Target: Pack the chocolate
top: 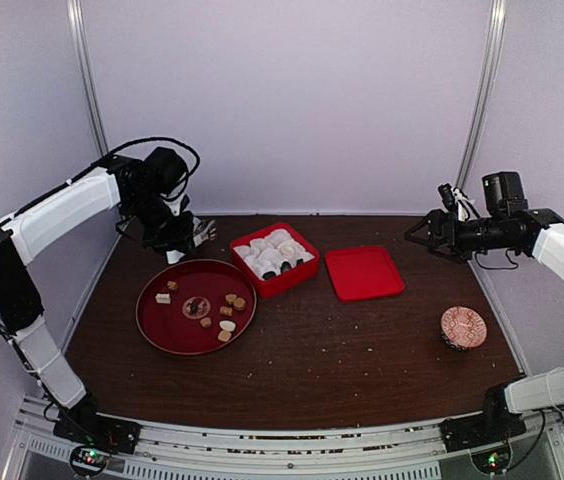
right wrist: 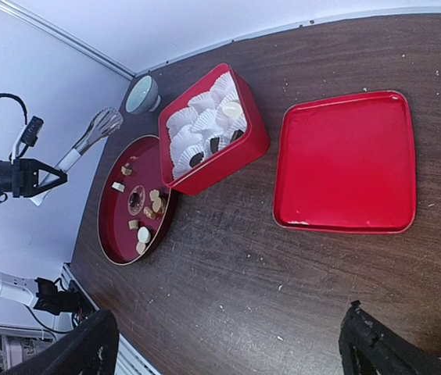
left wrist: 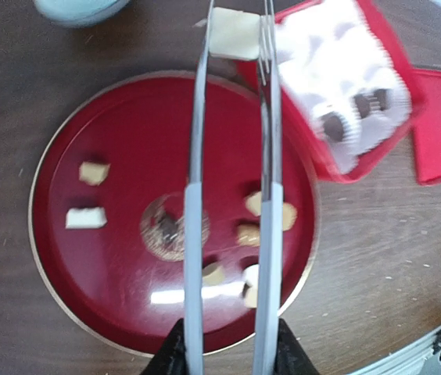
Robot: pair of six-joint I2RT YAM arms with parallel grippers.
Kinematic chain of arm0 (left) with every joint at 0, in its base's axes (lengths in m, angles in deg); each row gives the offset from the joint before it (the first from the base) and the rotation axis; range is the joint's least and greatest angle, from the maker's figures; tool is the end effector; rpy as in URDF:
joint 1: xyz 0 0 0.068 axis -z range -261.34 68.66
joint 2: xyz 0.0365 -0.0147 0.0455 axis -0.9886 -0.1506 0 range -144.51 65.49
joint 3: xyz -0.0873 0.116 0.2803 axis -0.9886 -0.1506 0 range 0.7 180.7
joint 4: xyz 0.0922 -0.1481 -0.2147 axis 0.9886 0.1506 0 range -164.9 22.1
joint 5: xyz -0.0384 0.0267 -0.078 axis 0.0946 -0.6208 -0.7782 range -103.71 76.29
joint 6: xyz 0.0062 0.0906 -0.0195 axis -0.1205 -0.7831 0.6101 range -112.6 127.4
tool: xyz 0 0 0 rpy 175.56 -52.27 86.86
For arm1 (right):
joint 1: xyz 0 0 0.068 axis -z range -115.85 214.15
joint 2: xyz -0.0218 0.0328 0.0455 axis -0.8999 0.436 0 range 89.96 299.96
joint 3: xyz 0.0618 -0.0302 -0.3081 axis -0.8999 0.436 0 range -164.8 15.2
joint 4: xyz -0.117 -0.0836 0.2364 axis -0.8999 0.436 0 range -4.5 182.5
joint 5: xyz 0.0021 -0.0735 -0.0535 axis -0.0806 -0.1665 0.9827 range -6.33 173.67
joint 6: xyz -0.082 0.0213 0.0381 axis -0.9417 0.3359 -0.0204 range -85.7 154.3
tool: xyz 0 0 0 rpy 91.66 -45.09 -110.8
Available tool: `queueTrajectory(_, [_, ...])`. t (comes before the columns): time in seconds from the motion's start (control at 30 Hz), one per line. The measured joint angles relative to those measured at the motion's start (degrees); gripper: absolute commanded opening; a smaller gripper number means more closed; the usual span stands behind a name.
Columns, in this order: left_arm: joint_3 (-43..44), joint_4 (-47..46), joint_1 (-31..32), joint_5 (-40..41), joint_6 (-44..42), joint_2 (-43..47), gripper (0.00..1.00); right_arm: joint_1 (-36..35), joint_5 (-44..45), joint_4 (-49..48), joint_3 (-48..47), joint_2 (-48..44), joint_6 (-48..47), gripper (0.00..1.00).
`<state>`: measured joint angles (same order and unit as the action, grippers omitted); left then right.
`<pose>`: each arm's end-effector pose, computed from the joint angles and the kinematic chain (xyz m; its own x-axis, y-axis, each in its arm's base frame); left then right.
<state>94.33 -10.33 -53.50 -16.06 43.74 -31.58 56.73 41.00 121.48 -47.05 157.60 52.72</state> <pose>0.3354 -0.1811 0.3173 -0.9450 -0.1705 -0.2790 -0.0991 0.9625 -0.2524 0.2606 0.0911 0.3441 -0.8112 0.1286 -0.5705 -0.3616 0.6565 0.6621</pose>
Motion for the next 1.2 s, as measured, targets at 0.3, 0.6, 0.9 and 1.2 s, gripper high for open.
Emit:
queueTrajectory(0.3, [11.74, -5.09, 3.15, -7.45, -7.54, -7.80, 0.20, 0.00, 0.61, -2.12, 0.00, -0.26, 0.24, 1.00])
queueTrajectory(0.6, [14.01, -6.01, 4.15, -12.09, -10.21, -17.92, 0.20, 0.00, 0.63, -3.30, 0.48, -0.94, 1.57, 1.00])
queueTrajectory(0.9, [15.82, -5.86, 4.15, -12.55, -11.43, -20.31, 0.23, 0.00, 0.31, -4.15, 0.83, -0.94, 2.43, 1.00])
queueTrajectory(1.2, [18.71, -5.29, 4.15, -12.98, -12.04, -24.11, 0.24, 0.00, 0.07, -5.16, 1.53, -0.94, 4.13, 1.00])
